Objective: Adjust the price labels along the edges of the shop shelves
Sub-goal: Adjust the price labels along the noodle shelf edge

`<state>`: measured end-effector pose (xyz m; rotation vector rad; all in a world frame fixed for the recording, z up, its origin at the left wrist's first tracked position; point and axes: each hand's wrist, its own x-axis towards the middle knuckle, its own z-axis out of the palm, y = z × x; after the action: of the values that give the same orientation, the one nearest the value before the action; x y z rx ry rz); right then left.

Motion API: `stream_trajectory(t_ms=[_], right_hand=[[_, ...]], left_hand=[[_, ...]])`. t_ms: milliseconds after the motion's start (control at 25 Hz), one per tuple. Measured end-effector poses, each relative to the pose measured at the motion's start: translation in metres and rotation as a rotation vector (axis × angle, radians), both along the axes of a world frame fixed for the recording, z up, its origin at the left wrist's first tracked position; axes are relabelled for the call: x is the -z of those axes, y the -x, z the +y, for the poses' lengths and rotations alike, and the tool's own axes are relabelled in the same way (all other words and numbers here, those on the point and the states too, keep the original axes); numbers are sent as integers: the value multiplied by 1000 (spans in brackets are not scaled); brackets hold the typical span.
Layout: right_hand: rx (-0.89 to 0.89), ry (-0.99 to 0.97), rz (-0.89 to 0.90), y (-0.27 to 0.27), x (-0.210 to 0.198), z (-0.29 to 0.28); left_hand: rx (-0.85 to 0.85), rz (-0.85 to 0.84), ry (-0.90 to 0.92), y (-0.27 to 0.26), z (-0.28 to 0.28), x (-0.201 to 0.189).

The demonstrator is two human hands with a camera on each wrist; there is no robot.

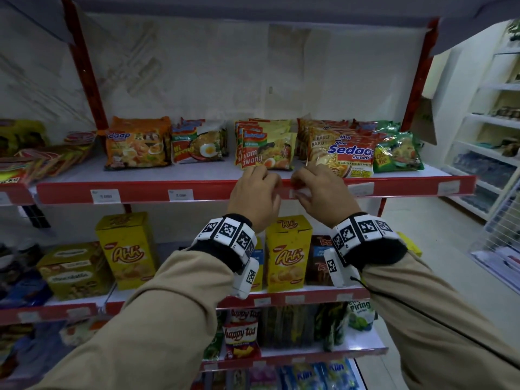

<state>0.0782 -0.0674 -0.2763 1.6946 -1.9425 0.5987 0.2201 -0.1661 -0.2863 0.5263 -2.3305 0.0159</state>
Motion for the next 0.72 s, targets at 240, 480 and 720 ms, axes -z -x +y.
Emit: stream_trajectory(t_ms=[240,480,720], right_hand=[[5,-81,58,0,-5,-3],[-11,-117,-145,-2,-23,-4],[-210,268,-789,2,-30,0]], left_hand=[[-56,15,-33,2,7,-2],[-103,-23,-53,1,8,-3],[-95,56,-93,3,6,0]])
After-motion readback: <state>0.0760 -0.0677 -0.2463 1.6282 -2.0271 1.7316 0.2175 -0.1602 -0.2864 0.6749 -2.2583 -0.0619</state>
